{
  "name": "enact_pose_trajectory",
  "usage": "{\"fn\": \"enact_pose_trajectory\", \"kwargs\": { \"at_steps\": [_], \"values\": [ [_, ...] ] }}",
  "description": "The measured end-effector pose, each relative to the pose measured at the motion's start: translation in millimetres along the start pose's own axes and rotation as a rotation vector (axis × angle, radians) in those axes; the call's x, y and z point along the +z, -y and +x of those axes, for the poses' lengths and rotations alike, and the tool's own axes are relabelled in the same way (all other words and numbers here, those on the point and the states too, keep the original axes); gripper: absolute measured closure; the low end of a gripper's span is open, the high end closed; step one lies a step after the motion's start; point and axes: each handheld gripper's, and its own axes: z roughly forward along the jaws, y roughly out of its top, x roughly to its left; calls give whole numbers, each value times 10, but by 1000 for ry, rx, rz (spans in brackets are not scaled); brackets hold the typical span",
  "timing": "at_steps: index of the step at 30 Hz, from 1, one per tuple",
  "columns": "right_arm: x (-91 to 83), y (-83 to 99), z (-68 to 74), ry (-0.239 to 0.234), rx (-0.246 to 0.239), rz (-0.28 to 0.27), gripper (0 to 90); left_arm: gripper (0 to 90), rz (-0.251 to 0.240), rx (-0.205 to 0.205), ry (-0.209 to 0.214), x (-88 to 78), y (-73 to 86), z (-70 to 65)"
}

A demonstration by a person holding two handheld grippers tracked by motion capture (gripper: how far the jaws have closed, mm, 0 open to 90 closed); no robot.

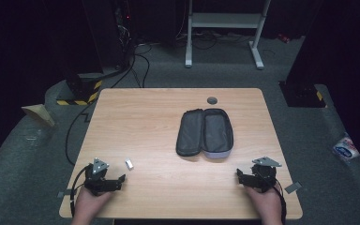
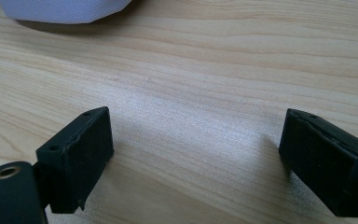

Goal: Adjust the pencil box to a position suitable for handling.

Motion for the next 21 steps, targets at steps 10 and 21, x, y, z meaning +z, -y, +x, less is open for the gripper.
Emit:
{"fn": "enact_pose_trajectory", "kwargs": {
  "at_steps": [10, 21],
  "values": [
    [-7, 7, 6, -2, 0, 1, 99, 41, -4, 4, 1, -5, 3, 0],
    [-49, 32, -6, -8, -4, -28, 236, 49, -7, 1, 4, -1, -1, 4]
  ]
}}
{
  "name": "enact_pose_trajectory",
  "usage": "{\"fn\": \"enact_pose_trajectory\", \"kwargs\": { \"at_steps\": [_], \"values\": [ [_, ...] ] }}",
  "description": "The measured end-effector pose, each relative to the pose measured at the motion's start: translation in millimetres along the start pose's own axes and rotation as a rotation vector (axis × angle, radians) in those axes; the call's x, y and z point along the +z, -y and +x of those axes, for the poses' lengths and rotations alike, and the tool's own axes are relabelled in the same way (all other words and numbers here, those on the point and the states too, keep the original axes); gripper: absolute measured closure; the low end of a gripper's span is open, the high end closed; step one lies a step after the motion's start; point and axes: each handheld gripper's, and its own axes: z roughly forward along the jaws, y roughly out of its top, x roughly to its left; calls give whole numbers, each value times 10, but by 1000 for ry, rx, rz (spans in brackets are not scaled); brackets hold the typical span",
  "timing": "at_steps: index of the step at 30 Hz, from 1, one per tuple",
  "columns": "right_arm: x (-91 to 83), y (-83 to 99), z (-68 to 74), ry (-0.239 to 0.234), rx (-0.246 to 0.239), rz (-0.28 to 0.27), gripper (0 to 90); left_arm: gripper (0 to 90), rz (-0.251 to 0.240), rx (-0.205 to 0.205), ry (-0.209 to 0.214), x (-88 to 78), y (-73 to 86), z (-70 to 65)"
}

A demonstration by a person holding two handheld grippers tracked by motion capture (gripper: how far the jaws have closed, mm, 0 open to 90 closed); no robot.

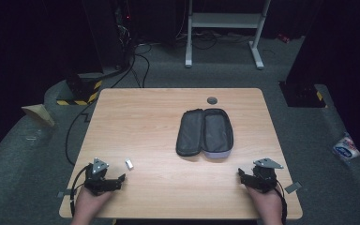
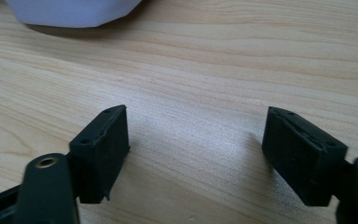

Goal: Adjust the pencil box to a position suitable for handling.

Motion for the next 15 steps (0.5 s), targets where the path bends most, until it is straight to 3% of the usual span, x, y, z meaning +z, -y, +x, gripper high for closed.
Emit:
{"fn": "enact_pose_trajectory", "kwargs": {
  "at_steps": [15],
  "values": [
    [-96, -31, 37, 2, -17, -62, 313, 55, -2, 5, 9, 1, -1, 6]
  ]
}}
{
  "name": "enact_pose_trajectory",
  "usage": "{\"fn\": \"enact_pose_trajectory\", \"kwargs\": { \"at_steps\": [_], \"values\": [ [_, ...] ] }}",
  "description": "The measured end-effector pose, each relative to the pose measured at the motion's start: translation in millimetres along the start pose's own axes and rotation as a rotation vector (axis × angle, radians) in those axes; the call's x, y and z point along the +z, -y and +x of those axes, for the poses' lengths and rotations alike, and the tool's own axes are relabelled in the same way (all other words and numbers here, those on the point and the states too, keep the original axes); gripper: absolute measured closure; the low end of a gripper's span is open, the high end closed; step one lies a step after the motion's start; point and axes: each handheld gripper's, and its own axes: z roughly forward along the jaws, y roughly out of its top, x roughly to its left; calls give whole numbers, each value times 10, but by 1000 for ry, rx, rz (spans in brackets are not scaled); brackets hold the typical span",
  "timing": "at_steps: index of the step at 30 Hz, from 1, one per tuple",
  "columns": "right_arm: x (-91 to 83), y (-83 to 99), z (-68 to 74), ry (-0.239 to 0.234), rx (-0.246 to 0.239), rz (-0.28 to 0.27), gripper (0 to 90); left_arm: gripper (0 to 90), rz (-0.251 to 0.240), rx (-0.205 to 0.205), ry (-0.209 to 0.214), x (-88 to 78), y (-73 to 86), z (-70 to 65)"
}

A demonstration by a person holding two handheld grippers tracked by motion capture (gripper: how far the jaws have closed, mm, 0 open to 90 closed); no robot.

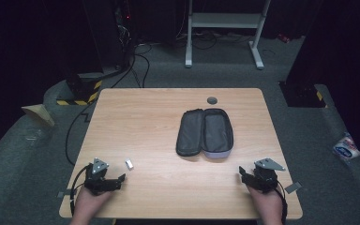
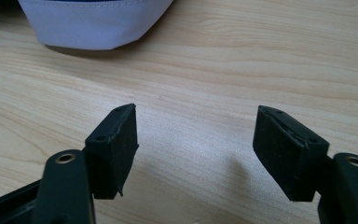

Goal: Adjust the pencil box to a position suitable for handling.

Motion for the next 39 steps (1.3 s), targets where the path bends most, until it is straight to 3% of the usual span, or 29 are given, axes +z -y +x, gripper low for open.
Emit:
{"fn": "enact_pose_trajectory", "kwargs": {
  "at_steps": [26, 39],
  "values": [
    [-169, -153, 173, -19, -28, -100, 360, 53, 0, -6, -5, 12, -10, -3],
    [-203, -364, 199, -28, -25, -132, 362, 53, 4, -4, -6, 15, -17, 0]
  ]
}}
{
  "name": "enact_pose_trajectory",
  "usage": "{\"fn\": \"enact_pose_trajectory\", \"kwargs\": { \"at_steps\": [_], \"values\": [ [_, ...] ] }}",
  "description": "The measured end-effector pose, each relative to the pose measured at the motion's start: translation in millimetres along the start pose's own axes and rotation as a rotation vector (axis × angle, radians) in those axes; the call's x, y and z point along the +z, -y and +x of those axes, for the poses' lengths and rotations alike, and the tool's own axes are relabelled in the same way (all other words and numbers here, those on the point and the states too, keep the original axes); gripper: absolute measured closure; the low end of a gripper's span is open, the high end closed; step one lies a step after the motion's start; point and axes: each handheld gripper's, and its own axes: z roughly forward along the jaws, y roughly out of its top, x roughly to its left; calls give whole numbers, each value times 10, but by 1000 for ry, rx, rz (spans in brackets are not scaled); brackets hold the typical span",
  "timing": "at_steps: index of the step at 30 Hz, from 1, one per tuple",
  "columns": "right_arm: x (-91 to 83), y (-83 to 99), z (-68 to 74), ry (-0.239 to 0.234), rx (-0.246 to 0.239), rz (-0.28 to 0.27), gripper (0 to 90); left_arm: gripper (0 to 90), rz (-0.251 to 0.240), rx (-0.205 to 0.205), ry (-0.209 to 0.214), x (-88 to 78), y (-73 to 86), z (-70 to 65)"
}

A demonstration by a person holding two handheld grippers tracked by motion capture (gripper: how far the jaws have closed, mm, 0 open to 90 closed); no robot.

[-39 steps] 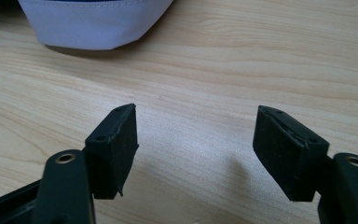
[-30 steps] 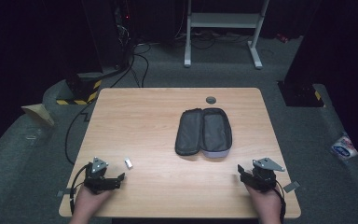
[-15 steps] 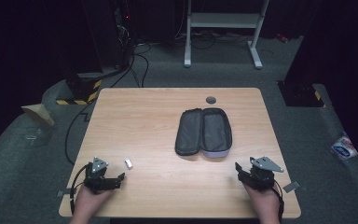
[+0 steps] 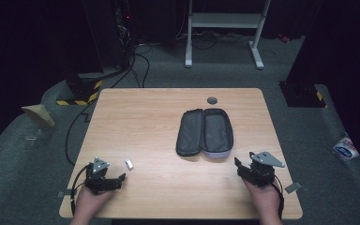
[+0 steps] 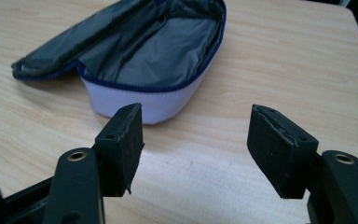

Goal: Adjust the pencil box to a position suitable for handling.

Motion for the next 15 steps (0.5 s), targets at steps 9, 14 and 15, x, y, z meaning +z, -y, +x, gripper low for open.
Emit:
{"fn": "enact_pose_trajectory", "kwargs": {
  "at_steps": [9, 14, 15],
  "values": [
    [43, -196, 3, 10, -6, -28, 385, 52, -1, 4, 3, 0, 1, 4],
    [95, -291, 5, 15, -3, -31, 404, 51, 1, 6, 2, 1, -2, 6],
    [111, -306, 7, 14, -2, -32, 408, 51, 1, 5, 2, 1, -1, 5]
  ]
}}
